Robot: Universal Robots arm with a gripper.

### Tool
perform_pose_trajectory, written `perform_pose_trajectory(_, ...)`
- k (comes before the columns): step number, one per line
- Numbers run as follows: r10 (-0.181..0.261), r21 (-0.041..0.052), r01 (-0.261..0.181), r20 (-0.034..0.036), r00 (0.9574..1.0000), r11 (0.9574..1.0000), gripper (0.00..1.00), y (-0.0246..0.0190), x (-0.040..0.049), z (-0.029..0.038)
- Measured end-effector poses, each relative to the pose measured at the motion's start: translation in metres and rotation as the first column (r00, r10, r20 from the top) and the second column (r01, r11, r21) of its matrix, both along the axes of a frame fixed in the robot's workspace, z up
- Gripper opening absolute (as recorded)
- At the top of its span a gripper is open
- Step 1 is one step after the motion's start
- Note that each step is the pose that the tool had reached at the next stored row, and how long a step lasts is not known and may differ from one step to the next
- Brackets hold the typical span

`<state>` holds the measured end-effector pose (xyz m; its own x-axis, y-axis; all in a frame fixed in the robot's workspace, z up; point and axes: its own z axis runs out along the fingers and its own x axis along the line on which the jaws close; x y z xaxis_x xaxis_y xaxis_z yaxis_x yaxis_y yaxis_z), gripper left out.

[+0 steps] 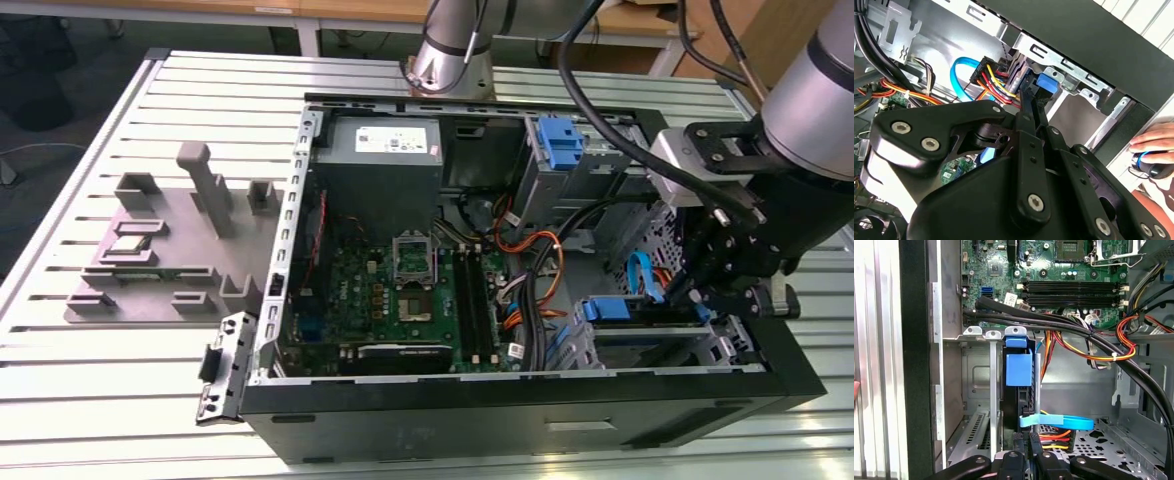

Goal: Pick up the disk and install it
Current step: 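Insert the second disk wire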

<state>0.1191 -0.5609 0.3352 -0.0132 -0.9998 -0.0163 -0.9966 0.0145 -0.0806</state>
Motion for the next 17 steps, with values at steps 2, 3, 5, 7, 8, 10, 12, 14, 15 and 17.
perform_pose_trajectory(2,0.0,0.0002,0.0,0.0,1.0,1.0,0.16,0.0,0.0,0.0016)
perform_pose_trajectory(3,0.0,-0.0002,0.0,0.0,1.0,1.0,0.16,-0.0001,0.0,0.0023)
perform_pose_trajectory(5,0.0,-0.0007,0.0,0.0,1.0,1.0,0.16,0.0,0.0,0.0026)
perform_pose_trajectory(7,0.0,-0.0083,0.0,0.0,1.0,1.0,0.16,0.0,0.0,0.0028)
perform_pose_trajectory(8,0.0,-0.011,0.0,0.0,1.0,0.9999,0.16,0.0,0.0,0.0026)
perform_pose_trajectory(10,0.0,-0.0157,0.0,0.0,1.0,0.9999,0.16,0.0,0.0,0.0025)
perform_pose_trajectory(12,0.0,-0.0161,0.0,0.0,1.0,0.9999,0.16,0.0,0.0,0.0021)
perform_pose_trajectory(14,0.0,-0.0161,0.0,0.0,1.0,0.9999,0.16,0.0,0.0,0.0005)
perform_pose_trajectory(15,0.0,-0.0165,0.0,0.0001,1.0,0.9999,0.16,0.0,0.0,-0.0002)
perform_pose_trajectory(17,0.0,-0.0169,0.0,0.0,1.0,0.9999,0.16,0.0,0.0,-0.001)
